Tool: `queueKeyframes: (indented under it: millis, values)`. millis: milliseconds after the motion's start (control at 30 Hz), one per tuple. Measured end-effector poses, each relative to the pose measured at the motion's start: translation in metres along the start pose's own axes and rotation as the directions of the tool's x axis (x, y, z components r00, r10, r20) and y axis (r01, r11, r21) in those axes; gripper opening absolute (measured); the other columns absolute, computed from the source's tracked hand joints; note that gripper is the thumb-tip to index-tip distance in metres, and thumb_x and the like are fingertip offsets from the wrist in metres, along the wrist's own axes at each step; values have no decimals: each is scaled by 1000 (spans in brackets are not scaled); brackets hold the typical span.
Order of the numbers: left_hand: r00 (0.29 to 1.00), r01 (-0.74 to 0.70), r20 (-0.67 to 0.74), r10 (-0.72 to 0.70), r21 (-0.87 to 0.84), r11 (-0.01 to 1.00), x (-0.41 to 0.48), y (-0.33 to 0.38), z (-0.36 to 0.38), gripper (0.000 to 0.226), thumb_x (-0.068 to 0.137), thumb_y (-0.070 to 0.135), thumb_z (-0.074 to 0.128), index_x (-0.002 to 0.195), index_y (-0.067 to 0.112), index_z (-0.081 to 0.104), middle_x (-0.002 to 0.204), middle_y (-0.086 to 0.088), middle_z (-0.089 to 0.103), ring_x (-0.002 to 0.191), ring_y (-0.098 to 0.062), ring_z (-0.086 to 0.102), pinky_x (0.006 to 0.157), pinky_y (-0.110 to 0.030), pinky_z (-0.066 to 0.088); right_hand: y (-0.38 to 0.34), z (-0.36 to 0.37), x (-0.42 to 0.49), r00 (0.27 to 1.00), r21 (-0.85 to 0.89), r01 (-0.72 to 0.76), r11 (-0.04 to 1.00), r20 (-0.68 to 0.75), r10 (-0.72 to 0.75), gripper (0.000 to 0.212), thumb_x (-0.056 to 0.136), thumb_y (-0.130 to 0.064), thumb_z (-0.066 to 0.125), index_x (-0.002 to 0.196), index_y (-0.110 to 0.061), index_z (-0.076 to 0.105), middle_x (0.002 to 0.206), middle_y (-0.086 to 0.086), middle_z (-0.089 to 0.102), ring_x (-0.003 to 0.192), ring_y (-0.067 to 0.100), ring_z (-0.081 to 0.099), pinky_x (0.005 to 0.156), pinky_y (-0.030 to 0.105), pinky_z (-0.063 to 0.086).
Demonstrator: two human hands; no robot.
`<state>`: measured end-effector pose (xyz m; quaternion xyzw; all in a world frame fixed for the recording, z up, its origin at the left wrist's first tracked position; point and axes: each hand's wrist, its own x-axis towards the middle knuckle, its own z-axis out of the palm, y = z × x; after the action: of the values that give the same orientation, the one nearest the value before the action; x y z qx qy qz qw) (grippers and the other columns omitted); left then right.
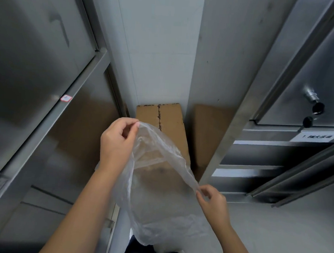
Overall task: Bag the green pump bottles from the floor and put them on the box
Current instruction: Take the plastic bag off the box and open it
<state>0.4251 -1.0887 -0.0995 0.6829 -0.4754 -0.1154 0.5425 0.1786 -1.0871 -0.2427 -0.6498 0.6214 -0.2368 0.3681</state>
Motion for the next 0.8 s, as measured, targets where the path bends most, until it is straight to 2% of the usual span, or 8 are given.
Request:
queueKeyframes:
  millis: [167, 367, 500, 633, 800]
  values:
    - [999, 18, -29, -17, 20, 1000, -11, 5, -11, 12, 87, 15, 58, 82, 24, 64, 74, 6, 61, 68, -15, 55, 68, -27, 47, 10, -11, -10, 997, 65, -82, 994, -6, 83, 6, 82, -16, 64, 81, -22, 63, 79, -2, 66, 78, 14, 60, 68, 27, 45]
    - [999, 33, 9, -33, 30, 999, -20, 2, -22, 11, 88, 16, 57, 84, 23, 64, 75, 5, 61, 68, -15, 55, 66, -26, 48, 7, -20, -25, 986, 100, -138, 985, -84, 147, 5, 83, -17, 63, 78, -17, 63, 74, 1, 66, 72, 16, 60, 69, 35, 49]
    - [993, 61, 98, -63, 23, 998, -28, -4, -28, 11, 89, 20, 56, 85, 25, 64, 76, 5, 63, 70, -14, 57, 65, -24, 47, -4, -27, -43, 967, 126, -152, 980, -186, 173, 6, 83, -16, 62, 78, -13, 64, 71, 1, 64, 69, 13, 58, 65, 30, 46]
    - [984, 68, 164, -67, -5, 998, -39, -15, -35, 10, 89, 19, 55, 87, 24, 64, 80, 4, 64, 73, -14, 59, 65, -23, 47, -14, -30, -65, 946, 129, -174, 976, -255, 202, 7, 83, -17, 62, 77, -14, 64, 69, -2, 64, 67, 7, 57, 57, 19, 41]
    - [964, 47, 262, -43, -11, 999, -60, -36, -37, 9, 89, 21, 55, 89, 22, 64, 82, 3, 64, 75, -15, 59, 66, -26, 49, -20, -29, -96, 893, 195, -203, 960, -364, 263, 14, 83, -17, 61, 70, -19, 60, 65, -4, 62, 64, 11, 57, 57, 22, 41]
